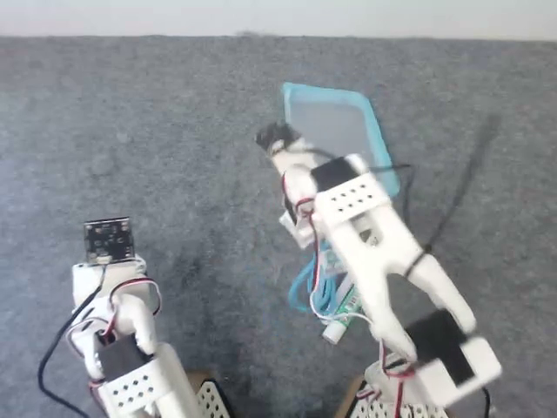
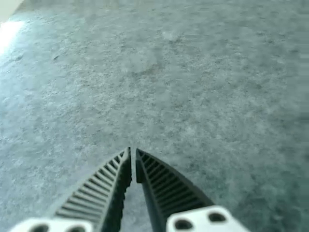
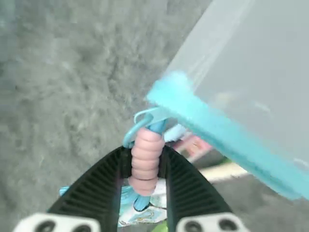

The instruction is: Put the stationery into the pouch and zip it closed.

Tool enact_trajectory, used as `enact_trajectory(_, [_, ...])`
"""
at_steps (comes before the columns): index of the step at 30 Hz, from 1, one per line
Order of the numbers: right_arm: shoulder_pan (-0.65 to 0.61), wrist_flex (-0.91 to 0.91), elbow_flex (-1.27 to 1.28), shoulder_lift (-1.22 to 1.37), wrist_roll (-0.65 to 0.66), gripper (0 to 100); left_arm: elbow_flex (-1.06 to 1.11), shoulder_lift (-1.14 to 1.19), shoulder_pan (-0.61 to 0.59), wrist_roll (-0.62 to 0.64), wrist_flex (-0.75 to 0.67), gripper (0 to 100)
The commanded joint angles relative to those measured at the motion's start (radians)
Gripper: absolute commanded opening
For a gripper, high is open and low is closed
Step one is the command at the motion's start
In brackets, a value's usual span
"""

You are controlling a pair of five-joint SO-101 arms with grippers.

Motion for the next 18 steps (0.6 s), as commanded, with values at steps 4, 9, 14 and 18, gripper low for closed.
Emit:
enact_trajectory(4, [-0.004, 0.087, -0.112, -0.177, 0.101, 0.6, -0.031, -0.026, 0.107, -0.046, 0.009, 3])
enact_trajectory(9, [-0.091, 0.096, -0.106, -0.243, 0.103, 0.6, -0.148, -0.026, 0.247, -0.035, 0.072, 16])
enact_trajectory(14, [-0.139, 0.153, -0.106, -0.274, 0.157, 0.6, -0.375, 0.046, 0.374, 0.018, 0.12, 17])
enact_trajectory(18, [-0.104, 0.231, -0.118, -0.285, 0.198, 0.6, -0.598, 0.302, 0.454, 0.089, 0.126, 17])
